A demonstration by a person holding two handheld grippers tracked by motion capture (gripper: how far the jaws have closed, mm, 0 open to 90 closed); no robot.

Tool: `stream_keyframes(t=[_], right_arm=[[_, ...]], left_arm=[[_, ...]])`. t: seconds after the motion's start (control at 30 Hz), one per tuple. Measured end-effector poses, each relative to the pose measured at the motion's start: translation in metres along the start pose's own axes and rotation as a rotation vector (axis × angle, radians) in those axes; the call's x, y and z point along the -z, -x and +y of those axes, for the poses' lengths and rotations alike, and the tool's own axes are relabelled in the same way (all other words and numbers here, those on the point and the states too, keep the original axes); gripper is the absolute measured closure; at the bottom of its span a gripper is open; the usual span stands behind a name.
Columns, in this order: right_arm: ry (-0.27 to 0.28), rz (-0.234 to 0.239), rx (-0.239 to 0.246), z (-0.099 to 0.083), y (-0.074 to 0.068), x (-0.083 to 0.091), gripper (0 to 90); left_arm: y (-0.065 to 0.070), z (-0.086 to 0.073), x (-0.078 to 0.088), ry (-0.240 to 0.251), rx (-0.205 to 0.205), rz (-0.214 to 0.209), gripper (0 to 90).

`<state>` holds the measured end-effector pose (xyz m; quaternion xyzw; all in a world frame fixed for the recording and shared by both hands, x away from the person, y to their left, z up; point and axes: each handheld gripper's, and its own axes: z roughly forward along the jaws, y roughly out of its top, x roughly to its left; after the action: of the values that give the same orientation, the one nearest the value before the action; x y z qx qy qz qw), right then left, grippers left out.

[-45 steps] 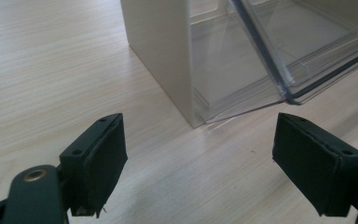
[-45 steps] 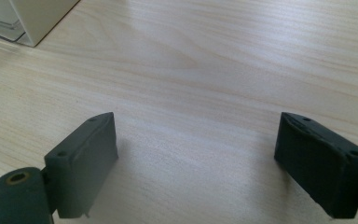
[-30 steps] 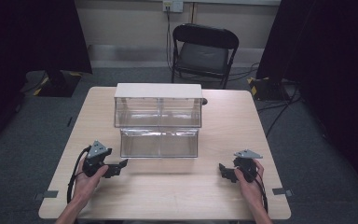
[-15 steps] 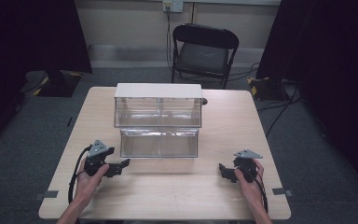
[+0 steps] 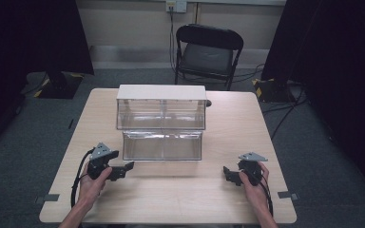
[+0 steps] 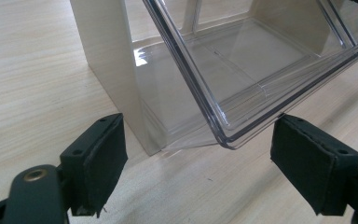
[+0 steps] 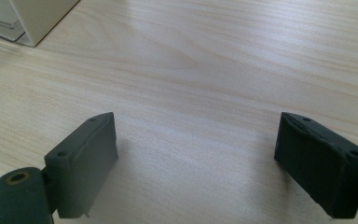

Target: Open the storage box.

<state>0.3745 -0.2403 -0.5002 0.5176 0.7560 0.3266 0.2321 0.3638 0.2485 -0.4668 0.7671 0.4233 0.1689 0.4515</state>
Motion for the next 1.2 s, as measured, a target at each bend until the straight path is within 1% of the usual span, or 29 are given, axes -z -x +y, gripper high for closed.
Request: stream_keyframes(t=[0.17,0.27,0.37,0.4,0.63,0.7,0.73,0.9,0.97,1.0,1.03,1.07,1.17,1.2], right_arm=[[0.0,0.0,0.0,0.0,0.0,0.0,12.3],[0.0,0.0,0.0,0.0,0.0,0.0,12.3],[0.0,0.0,0.0,0.0,0.0,0.0,12.3],[0.0,0.0,0.0,0.0,0.0,0.0,12.3],[0.0,0.0,0.0,0.0,0.0,0.0,12.3],[0.0,0.0,0.0,0.0,0.0,0.0,12.2],[0.0,0.0,0.0,0.0,0.0,0.0,12.3],[0.0,0.0,0.0,0.0,0.0,0.0,12.3],[0.0,0.0,0.0,0.0,0.0,0.0,12.3],[0.0,0.0,0.0,0.0,0.0,0.0,12.2],[0.0,0.0,0.0,0.0,0.0,0.0,12.3],[0.0,0.0,0.0,0.0,0.0,0.0,12.3],[0.001,0.001,0.001,0.0,0.0001,-0.0001,12.3],[0.0,0.0,0.0,0.0,0.0,0.0,12.2]], left_arm=[[-0.0005,-0.0002,0.0002,0.0,-0.004,-0.001,18.2],[-0.0016,-0.0007,0.0009,0.005,0.007,-0.019,17.3],[-0.0018,-0.0006,0.0014,0.006,0.004,-0.019,16.6],[-0.002,-0.0008,0.001,0.01,0.01,-0.022,16.0],[-0.0026,-0.001,0.0013,0.009,0.014,-0.023,16.0],[-0.0023,-0.0009,0.0016,0.014,0.034,-0.039,16.3],[-0.002,-0.0007,0.002,0.016,0.034,-0.042,16.3],[-0.0018,-0.0004,0.0022,0.018,0.017,-0.031,15.7],[-0.0009,-0.0002,0.0026,0.019,0.016,-0.031,15.5],[-0.0008,0.0002,0.0031,0.017,0.003,-0.021,15.4],[0.0006,0.0003,0.0029,0.024,0.0,-0.015,15.3],[0.0018,0.001,0.0031,0.02,-0.017,-0.005,15.2],[0.0028,0.0015,0.0028,0.025,-0.029,-0.001,15.1],[0.0032,0.0014,0.0027,0.026,-0.024,-0.003,15.0]])
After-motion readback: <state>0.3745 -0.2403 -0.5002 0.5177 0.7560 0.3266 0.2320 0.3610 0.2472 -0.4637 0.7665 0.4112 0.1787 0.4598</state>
